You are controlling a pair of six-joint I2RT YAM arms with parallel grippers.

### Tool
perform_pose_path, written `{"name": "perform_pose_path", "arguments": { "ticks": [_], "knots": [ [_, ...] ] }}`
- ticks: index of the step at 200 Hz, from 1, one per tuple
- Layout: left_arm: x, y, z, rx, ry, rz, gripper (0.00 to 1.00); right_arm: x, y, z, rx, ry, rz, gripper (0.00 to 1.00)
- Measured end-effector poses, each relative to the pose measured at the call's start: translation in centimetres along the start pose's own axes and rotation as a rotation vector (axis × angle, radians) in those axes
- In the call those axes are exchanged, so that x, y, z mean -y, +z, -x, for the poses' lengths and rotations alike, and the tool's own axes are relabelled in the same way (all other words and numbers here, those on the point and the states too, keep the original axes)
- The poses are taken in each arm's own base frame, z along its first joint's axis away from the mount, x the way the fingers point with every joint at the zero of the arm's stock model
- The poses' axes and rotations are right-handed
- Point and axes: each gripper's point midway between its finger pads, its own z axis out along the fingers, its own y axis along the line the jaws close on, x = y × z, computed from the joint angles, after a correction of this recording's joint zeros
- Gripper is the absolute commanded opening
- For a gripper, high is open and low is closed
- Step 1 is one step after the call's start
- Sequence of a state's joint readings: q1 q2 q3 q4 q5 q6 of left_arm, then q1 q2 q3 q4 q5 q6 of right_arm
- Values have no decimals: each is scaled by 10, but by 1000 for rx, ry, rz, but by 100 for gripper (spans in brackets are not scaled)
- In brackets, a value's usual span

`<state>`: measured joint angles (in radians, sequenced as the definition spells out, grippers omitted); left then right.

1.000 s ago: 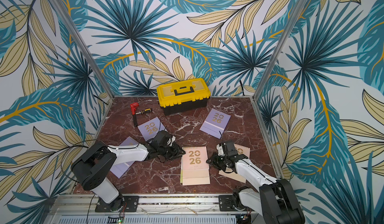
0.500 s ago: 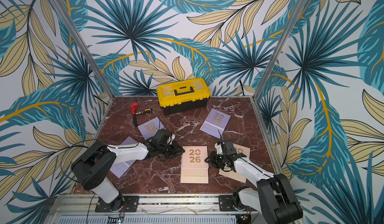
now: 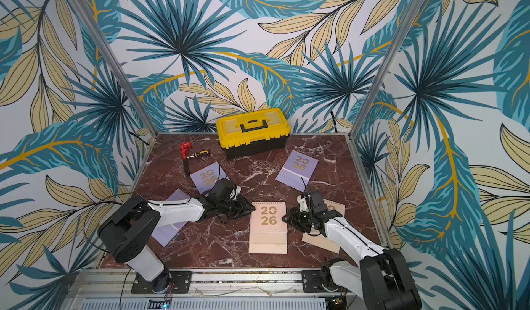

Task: Stack the calendars
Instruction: Adjust the calendar at the calendar, then pick up the calendar at the center of the board.

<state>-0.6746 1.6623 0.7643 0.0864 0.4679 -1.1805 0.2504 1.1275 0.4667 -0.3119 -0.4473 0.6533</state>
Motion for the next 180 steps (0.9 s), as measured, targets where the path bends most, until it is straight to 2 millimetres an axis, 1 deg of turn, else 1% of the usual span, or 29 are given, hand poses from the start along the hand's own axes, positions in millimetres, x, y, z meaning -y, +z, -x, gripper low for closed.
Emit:
{"name": "perform_pose_path", "arguments": {
  "ticks": [17, 39, 61, 83, 112, 123, 144, 180],
  "knots": [
    [-5, -5, 2, 9, -12, 4, 35, -5, -9, 7, 25, -20, -15, 45],
    [-5, -14, 9, 33, -20, -10, 35, -9, -19, 14, 49, -42, -41, 45],
    [-1, -26, 15, 59, -17, -26, 36, -9, -27, 17, 68, -54, -70, 46],
    [2, -37, 17, 77, -3, -22, 36, -9, -33, 22, 83, -61, -101, 46],
    [-2, -44, 18, 84, 6, 0, 36, -6, -44, 32, 113, -60, -150, 47],
    [-5, -45, 17, 82, 6, 13, 36, -3, -49, 37, 128, -54, -175, 47],
    [-9, -45, 16, 75, 6, 28, 37, 7, -58, 42, 148, -31, -228, 50],
    [-10, -45, 15, 70, 13, 41, 37, 40, -75, 48, 175, 51, -331, 51]
  ]
}}
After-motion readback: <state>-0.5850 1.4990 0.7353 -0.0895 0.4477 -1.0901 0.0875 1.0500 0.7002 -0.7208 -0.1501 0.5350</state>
